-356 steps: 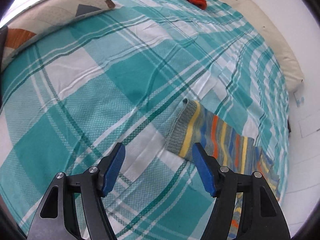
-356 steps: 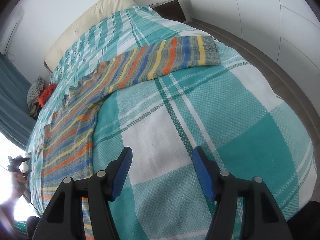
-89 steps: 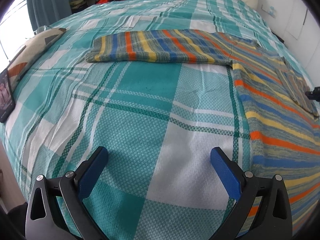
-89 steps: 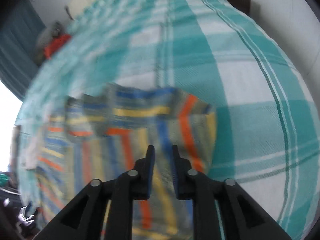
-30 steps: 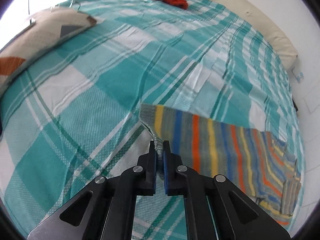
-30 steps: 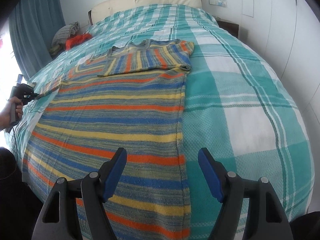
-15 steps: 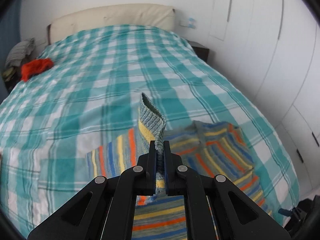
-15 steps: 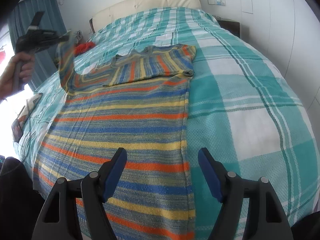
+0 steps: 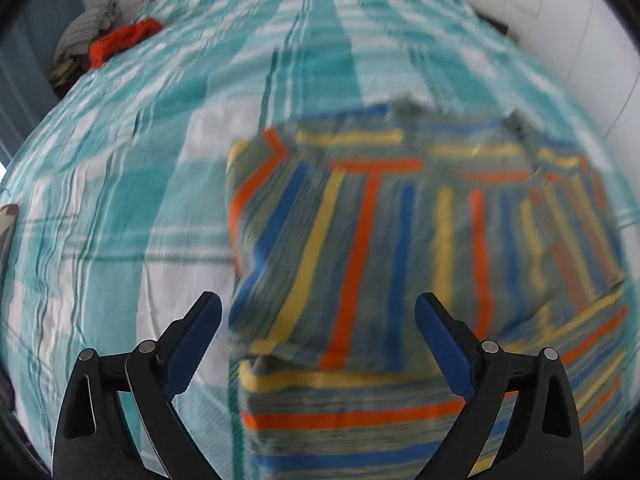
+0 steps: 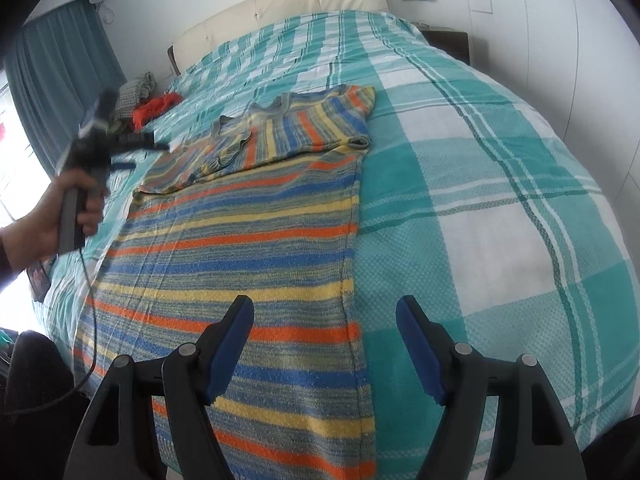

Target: Fold small clothes

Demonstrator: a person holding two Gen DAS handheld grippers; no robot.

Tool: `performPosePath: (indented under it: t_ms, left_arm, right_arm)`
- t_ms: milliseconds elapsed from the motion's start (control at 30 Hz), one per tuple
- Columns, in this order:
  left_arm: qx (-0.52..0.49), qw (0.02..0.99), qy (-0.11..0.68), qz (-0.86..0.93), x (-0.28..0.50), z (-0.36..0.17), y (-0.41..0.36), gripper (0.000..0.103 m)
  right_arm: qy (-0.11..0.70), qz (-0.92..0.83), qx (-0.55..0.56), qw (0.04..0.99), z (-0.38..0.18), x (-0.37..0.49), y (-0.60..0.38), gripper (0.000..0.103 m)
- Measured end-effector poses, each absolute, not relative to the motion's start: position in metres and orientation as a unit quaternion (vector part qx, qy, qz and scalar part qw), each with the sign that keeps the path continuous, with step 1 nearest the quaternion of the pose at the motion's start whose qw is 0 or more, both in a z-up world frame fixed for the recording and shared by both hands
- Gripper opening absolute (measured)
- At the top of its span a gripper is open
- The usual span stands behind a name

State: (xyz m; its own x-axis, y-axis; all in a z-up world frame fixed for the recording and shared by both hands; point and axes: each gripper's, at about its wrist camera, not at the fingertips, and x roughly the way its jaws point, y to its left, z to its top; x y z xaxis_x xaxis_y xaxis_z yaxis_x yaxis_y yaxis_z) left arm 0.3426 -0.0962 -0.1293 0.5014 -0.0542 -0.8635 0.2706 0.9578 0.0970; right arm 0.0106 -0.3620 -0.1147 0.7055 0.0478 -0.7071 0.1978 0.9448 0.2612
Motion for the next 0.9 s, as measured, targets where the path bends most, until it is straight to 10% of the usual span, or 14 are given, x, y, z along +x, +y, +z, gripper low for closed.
performPosePath:
  t_ms: [900]
  left_arm:
    - [-0.007,0.864,0.491,-0.107,0.139,-0.143,0.032,0.098]
  right_arm:
    - [0.395,-0.115,0.120,0.903,-0.120,0.001,-0.369,0.073]
